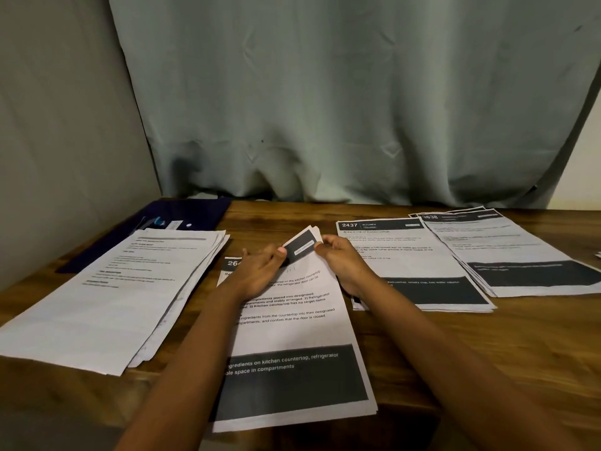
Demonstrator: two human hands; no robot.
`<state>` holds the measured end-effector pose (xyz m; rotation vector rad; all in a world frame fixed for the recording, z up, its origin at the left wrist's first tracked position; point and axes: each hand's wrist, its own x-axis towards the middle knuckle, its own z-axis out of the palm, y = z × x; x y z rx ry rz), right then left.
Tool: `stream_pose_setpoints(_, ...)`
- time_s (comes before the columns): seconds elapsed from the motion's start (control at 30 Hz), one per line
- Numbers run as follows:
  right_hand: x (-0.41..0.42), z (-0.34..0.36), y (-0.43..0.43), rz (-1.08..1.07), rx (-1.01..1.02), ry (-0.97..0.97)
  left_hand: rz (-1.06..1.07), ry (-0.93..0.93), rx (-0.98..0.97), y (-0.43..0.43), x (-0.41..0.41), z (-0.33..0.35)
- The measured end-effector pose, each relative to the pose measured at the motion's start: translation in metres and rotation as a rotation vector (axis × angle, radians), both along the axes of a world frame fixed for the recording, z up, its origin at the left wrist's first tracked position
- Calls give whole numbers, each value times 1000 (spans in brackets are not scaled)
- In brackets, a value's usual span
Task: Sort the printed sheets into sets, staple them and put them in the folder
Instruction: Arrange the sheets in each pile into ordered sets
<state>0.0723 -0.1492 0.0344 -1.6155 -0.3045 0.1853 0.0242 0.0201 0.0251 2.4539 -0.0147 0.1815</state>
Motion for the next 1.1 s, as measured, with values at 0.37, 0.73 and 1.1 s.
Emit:
stream_pose_setpoints(0.37,-13,20,-7,-77,205,91,414,-366,-59,29,7,8)
stream_pose_setpoints(0.73,-19,106,-5,-107,428,-228,137,-442,-772,38,-43,112)
stream_pose_setpoints(1.1,-26,135,-1,-186,295,-480,45,-689,-725,35,-61,130)
